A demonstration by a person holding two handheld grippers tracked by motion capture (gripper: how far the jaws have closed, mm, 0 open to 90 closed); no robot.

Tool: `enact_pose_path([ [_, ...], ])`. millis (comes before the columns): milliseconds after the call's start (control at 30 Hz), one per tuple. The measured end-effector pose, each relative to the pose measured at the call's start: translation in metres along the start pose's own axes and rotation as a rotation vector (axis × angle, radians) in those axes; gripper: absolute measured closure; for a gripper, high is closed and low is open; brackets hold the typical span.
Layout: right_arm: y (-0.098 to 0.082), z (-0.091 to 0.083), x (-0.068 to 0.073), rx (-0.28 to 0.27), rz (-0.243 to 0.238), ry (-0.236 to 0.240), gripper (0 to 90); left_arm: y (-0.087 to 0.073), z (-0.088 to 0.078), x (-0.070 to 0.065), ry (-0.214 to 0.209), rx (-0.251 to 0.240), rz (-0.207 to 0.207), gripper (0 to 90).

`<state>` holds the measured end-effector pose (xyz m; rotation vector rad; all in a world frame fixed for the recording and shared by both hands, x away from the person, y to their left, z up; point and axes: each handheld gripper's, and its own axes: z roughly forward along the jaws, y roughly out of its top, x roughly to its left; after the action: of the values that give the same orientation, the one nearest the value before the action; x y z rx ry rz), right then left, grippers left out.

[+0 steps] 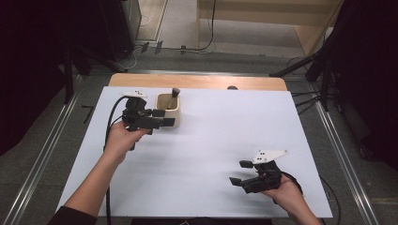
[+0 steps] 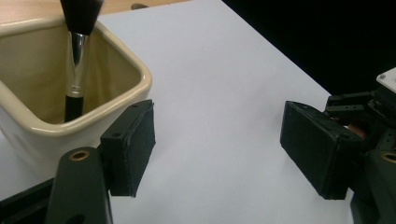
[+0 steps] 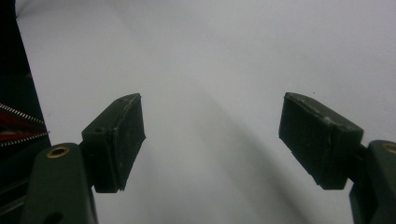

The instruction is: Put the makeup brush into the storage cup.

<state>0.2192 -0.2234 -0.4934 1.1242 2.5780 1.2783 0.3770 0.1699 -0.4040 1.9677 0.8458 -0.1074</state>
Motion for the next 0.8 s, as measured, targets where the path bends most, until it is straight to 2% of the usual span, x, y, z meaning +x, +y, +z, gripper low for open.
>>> enact_pose_path([
  [200,0.000,-0.001,0.000,0.000,0.004,0.001,23.6,-0.010,0.006,-0.006,-0.007,0.042,0.015,27.8],
  [333,0.000,-0.001,0.001,-0.001,0.008,0.001,23.6,-0.017,0.009,-0.009,-0.026,0.060,0.009,27.6],
  [567,0.000,-0.002,0.001,-0.009,0.005,0.002,23.6,-0.029,0.015,-0.017,-0.025,0.096,0.037,26.4],
  [800,0.000,-0.003,0.001,-0.008,0.002,-0.003,23.6,-0.038,0.017,-0.017,-0.003,0.114,0.052,26.4],
])
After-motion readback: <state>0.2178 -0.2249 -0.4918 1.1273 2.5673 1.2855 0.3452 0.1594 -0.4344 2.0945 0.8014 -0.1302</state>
